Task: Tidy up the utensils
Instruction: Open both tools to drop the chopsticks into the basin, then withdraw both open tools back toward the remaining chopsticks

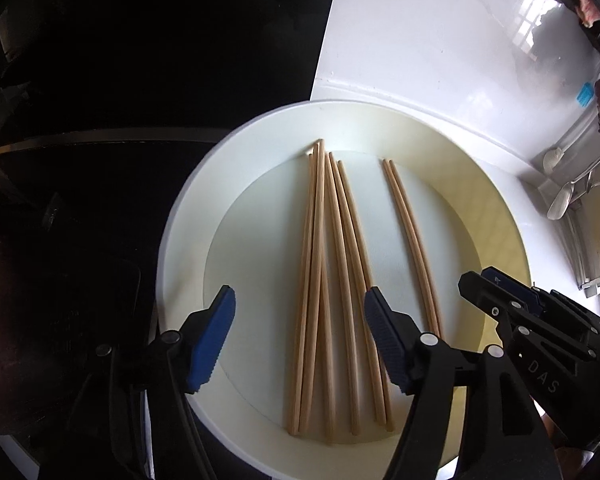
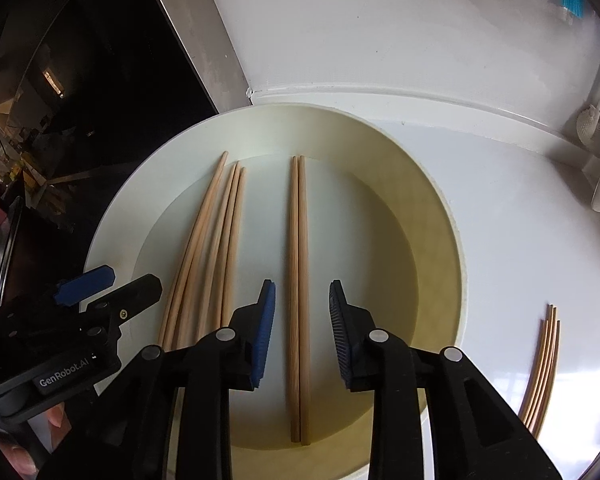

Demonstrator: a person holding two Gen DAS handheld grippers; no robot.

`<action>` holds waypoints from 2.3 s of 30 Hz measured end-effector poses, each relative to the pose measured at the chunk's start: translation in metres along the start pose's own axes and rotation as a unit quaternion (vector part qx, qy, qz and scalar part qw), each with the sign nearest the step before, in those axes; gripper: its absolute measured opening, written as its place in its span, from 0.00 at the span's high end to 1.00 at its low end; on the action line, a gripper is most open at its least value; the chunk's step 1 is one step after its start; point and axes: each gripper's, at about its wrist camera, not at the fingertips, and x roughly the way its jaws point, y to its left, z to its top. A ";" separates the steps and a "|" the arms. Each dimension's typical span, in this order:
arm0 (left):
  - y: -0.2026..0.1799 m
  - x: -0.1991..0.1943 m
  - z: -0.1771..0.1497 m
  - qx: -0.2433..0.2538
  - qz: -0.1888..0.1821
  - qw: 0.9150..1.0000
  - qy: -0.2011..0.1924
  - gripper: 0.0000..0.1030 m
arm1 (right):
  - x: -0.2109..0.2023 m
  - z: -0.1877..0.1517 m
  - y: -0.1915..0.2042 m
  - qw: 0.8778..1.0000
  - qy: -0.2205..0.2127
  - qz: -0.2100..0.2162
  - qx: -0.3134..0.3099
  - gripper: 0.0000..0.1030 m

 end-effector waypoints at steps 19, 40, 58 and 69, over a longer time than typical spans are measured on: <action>-0.005 -0.055 -0.014 0.013 0.023 0.998 -0.051 0.15 | -0.090 -0.045 -0.029 0.999 -0.047 -0.021 0.018 0.51; -0.152 -0.085 -0.104 0.019 0.013 0.998 -0.059 0.11 | -0.160 -0.149 -0.186 0.997 -0.048 -0.032 0.052 0.40; -0.220 -0.040 -0.164 0.103 0.036 0.993 -0.045 0.11 | -0.106 -0.186 -0.246 0.995 -0.051 -0.015 0.088 0.40; -0.226 -0.014 -0.157 0.117 0.021 0.991 -0.065 0.11 | -0.078 -0.187 -0.233 0.996 -0.056 -0.051 0.054 0.40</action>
